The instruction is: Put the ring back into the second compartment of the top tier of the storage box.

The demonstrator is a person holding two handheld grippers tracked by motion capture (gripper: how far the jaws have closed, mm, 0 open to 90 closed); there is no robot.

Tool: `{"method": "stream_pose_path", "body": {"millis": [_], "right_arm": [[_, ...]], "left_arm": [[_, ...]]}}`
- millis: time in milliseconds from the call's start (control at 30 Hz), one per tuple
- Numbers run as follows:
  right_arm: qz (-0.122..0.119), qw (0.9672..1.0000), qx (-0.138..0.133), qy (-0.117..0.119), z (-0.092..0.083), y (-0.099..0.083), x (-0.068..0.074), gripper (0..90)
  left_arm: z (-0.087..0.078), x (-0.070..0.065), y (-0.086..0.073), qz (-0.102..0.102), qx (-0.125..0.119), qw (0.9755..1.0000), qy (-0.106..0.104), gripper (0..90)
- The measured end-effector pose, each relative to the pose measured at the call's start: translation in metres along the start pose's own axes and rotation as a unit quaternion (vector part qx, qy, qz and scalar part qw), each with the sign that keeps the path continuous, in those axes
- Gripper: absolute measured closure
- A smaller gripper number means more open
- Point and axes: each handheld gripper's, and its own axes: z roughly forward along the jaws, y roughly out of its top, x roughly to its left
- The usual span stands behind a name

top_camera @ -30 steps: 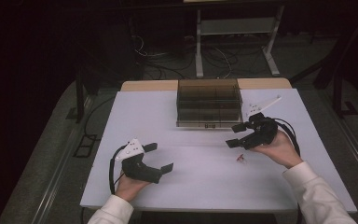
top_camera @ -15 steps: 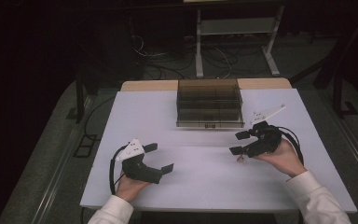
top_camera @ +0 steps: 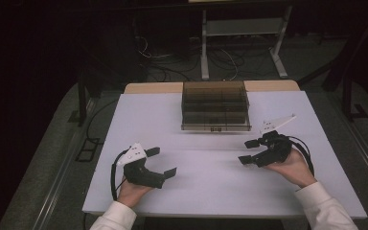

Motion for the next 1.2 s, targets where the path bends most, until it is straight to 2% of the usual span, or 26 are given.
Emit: {"method": "stream_pose_path", "body": {"millis": [233, 633, 833, 1200], "right_arm": [[0.004, 0.9999, 0.005, -0.009, 0.003, -0.007, -0.002, 26.7], [0.027, 0.9992, 0.017, -0.027, 0.009, -0.023, -0.011, 26.8], [0.023, 0.9984, 0.034, -0.040, 0.013, -0.026, -0.012, 27.3], [0.026, 0.9972, 0.048, -0.050, 0.016, -0.031, -0.015, 36.6]], "left_arm": [[-0.001, 0.000, 0.001, 0.001, -0.002, 1.0000, 0.001, 0.0], [-0.002, 0.000, 0.001, 0.002, -0.003, 1.0000, 0.001, 0.0], [-0.001, -0.001, 0.001, 0.005, 0.000, 1.0000, -0.001, 0.0], [0.000, -0.001, 0.001, 0.005, 0.001, 1.0000, -0.001, 0.0]]}}
